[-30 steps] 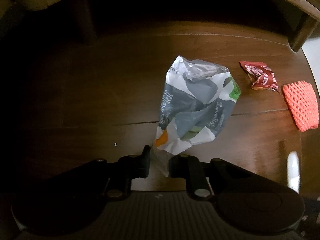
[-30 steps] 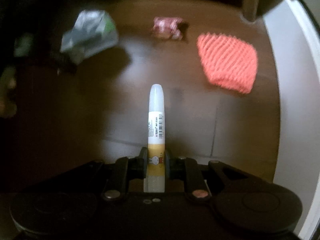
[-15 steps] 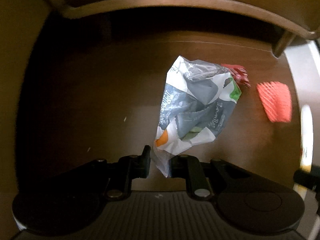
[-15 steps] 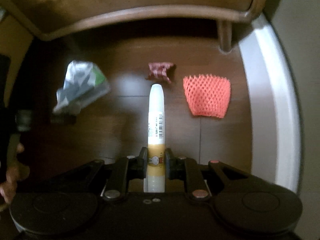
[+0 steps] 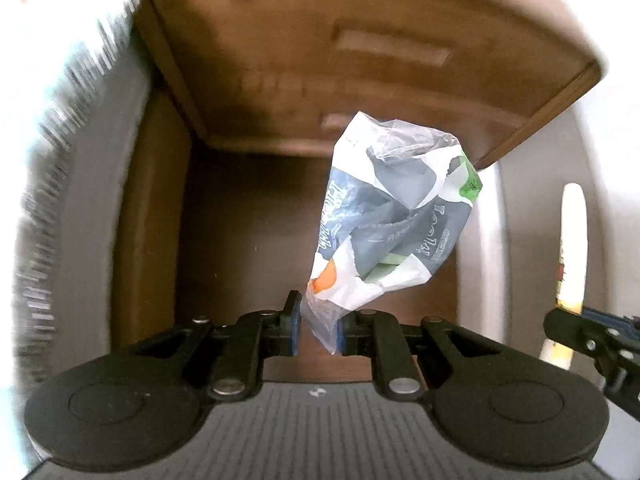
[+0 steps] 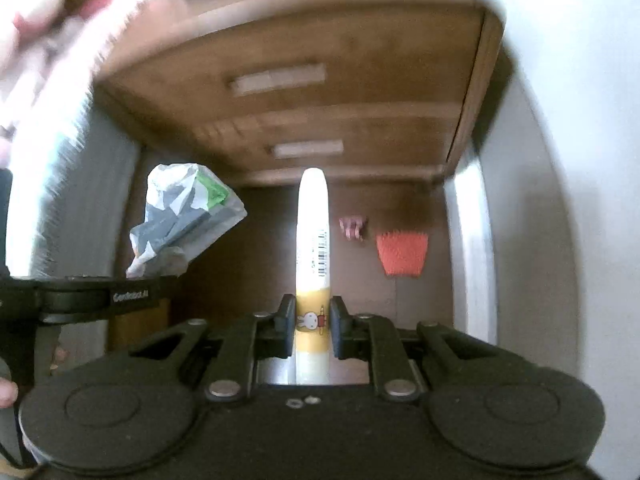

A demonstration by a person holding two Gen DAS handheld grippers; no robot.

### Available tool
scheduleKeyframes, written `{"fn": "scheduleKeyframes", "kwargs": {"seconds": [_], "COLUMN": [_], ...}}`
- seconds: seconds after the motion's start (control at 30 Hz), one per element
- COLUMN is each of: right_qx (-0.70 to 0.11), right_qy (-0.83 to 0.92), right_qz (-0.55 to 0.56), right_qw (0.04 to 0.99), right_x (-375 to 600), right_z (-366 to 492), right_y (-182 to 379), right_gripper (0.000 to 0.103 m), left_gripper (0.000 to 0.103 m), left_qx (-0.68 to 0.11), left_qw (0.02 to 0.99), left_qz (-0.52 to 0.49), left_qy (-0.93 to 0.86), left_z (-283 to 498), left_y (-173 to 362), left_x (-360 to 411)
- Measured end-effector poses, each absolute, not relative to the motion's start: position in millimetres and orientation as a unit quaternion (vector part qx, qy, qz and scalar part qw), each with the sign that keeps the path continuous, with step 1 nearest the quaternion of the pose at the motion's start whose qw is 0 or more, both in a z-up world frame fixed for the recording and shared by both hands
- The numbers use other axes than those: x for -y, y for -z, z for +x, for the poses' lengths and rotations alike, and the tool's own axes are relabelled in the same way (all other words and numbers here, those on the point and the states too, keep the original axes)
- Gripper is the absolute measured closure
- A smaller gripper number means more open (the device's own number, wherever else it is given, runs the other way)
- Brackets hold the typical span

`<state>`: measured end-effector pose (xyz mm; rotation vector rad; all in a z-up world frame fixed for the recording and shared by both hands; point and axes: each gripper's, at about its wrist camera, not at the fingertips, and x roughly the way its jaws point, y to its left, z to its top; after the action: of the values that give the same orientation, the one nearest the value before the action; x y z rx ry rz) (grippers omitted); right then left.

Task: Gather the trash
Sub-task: 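Lift the snack bag and tube up over the teal trash bin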

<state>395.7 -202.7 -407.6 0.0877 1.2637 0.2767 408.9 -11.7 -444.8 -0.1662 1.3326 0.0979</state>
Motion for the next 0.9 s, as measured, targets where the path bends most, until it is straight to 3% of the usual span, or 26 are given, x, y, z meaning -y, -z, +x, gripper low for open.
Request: {"fn": "scheduleKeyframes", "kwargs": {"seconds": [0.43,0.7,0.9], "right_qx": [-0.497,-0.467,-0.439], "right_qy": [-0.145,-0.135,-0.137], "right_qz": [0.041,0.047,0.054], "right_qw": [0.854,0.873,0.886], "right_x": [195.7,185.5,169.3], "right_z": [385.8,383.4,394.9], "right_y": [156.8,89.9,60.2], "right_gripper": [0.087,0.087,0.087], "left_gripper": [0.087,0.087,0.087], "left_qx": [-0.543,-0.502,-0.48], "left_qw": [0.836,0.862,0.875], "left_qz": [-0.084,-0.072,-0.061], "left_qy": [-0.006,0.014,0.019], "left_z": [402.2,395.8,409.7], "left_y": [182.8,94.3,59.3], "left_x": [-0.2,-14.5,-31.5]}}
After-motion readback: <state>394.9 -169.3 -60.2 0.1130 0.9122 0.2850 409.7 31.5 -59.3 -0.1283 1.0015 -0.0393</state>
